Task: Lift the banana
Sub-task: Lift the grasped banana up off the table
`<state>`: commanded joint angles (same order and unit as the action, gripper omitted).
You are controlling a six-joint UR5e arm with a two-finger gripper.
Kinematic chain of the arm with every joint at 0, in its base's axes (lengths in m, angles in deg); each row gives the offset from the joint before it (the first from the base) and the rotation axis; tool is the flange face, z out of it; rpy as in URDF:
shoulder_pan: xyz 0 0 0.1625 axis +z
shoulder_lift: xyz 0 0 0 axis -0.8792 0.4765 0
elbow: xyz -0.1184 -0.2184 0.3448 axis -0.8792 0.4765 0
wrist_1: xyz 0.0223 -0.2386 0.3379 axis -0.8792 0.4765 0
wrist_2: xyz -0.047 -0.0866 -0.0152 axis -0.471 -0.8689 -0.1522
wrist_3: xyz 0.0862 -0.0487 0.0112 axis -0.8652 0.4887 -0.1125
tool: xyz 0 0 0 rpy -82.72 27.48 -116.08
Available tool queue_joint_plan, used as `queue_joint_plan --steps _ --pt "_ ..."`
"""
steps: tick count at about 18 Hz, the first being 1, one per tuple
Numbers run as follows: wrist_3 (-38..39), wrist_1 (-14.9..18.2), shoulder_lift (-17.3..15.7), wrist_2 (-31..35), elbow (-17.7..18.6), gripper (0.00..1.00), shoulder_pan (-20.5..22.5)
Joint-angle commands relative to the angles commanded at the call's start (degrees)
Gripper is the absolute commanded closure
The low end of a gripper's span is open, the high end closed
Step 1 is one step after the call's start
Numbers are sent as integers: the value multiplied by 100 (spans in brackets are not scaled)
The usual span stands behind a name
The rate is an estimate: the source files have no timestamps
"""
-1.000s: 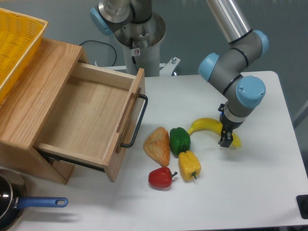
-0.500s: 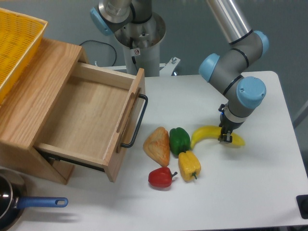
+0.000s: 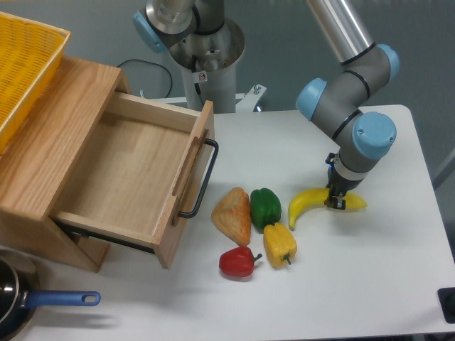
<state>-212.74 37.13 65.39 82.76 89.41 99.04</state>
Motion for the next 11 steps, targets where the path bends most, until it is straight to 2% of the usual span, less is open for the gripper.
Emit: queue_joint_plan --steps 3,7,11 --pt "0 70 -35 9 -167 69 -9" --pt "88 482 -70 -26 -588 69 -9" --pt "500 939 -131 -166 -993 69 -62"
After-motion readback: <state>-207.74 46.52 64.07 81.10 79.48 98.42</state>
